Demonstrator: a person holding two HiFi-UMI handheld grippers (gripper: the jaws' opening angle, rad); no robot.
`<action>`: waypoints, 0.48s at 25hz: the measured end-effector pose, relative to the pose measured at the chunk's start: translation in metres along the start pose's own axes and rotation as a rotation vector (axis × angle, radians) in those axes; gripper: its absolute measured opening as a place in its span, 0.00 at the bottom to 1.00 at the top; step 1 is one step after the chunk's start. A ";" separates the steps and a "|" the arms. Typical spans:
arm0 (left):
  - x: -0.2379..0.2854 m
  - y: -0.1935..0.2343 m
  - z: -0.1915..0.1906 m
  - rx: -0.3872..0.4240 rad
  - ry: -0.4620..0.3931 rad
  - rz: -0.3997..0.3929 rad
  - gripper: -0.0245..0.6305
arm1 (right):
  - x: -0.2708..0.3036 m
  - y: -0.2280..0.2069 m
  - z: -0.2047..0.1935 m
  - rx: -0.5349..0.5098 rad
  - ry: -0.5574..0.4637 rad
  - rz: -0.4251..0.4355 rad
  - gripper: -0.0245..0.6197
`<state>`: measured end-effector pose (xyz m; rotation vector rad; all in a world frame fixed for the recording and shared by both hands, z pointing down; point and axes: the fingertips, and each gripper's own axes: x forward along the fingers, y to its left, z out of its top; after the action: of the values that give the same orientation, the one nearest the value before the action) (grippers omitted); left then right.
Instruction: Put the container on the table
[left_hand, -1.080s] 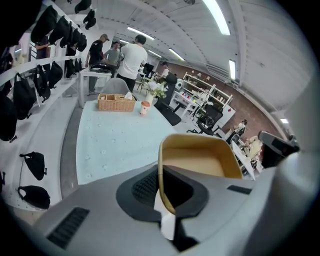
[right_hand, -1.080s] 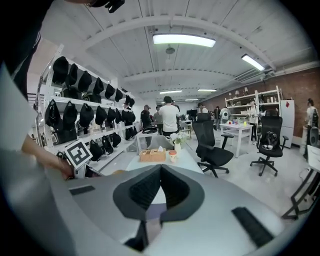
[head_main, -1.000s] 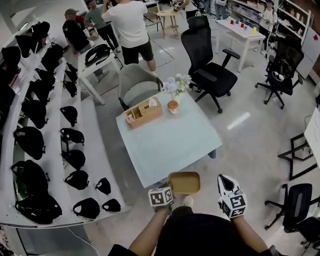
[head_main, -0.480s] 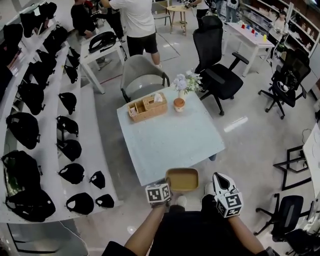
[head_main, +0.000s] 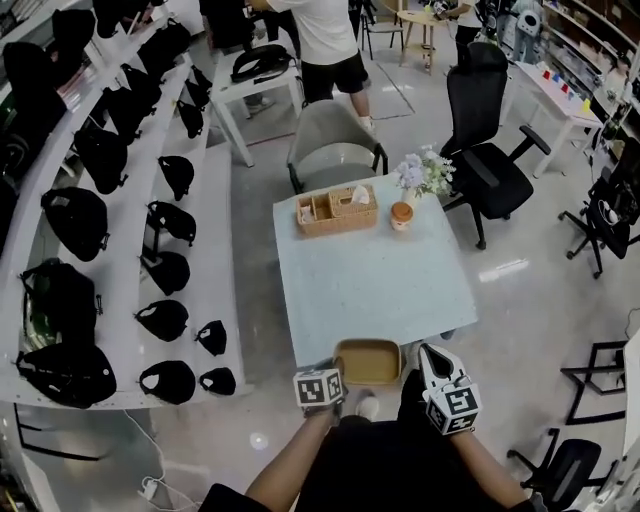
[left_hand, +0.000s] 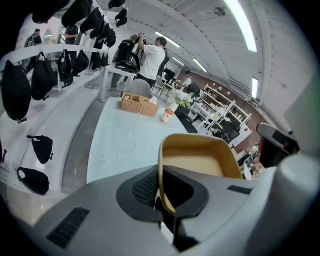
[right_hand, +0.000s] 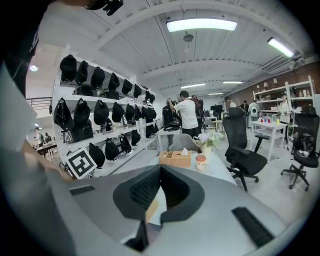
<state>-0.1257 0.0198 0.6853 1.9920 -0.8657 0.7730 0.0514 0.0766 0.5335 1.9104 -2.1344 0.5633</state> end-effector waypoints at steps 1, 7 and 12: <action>0.003 0.000 0.006 -0.006 -0.008 0.003 0.06 | 0.008 -0.005 0.004 -0.004 0.000 0.015 0.04; 0.029 -0.006 0.034 -0.081 -0.043 0.051 0.06 | 0.062 -0.045 0.021 -0.008 0.013 0.097 0.04; 0.059 -0.018 0.063 -0.130 -0.047 0.094 0.06 | 0.100 -0.077 0.043 -0.021 0.012 0.189 0.04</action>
<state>-0.0644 -0.0431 0.6928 1.8722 -1.0178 0.7057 0.1180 -0.0376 0.5459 1.7008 -2.3189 0.5838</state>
